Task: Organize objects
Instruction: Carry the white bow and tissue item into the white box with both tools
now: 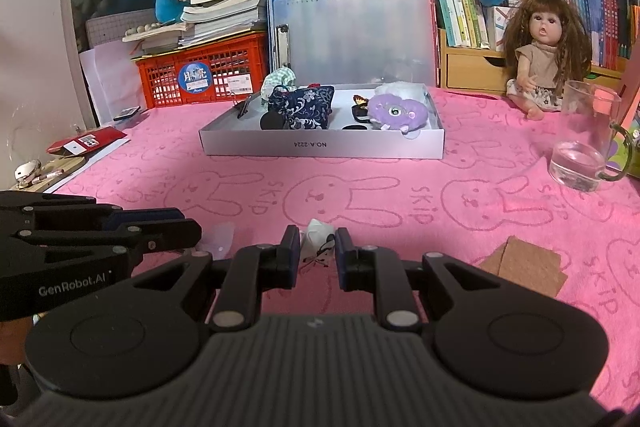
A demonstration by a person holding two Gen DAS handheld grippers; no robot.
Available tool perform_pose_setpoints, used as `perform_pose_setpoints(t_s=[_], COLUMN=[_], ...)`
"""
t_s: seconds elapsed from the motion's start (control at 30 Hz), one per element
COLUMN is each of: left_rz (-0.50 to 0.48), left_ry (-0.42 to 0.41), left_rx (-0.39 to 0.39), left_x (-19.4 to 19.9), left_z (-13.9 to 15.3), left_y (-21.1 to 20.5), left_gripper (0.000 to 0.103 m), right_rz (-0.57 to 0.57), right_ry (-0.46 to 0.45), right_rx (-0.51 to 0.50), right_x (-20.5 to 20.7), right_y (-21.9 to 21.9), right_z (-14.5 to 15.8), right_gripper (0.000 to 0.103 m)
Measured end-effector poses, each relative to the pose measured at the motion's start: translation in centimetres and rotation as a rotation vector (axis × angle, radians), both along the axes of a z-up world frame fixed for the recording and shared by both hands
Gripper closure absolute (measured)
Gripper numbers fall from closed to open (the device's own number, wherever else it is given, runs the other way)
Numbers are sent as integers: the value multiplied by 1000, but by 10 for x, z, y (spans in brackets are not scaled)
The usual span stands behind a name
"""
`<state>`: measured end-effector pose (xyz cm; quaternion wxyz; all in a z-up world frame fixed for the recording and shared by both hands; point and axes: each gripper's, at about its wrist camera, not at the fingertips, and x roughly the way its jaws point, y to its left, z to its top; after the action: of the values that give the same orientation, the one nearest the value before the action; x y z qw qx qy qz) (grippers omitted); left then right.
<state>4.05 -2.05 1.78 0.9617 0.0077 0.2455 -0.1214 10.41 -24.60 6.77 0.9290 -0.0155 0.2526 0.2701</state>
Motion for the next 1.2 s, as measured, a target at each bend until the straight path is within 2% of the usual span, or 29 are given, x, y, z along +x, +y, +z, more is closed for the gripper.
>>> perform_pose_setpoints(t_s=[0.5,1.2], left_rz=[44,56], left_ry=[-14,-47], left_rx=[-30,-69], left_x=[24,48], left_z=[12,34], left_y=[12,19], left_gripper=[89,89], right_rz=[-41,-61], right_ry=[-8,-46], right_rx=[15,45], right_x=[11,26], right_y=[2,5], right_z=[7,23], right_gripper=[81,81])
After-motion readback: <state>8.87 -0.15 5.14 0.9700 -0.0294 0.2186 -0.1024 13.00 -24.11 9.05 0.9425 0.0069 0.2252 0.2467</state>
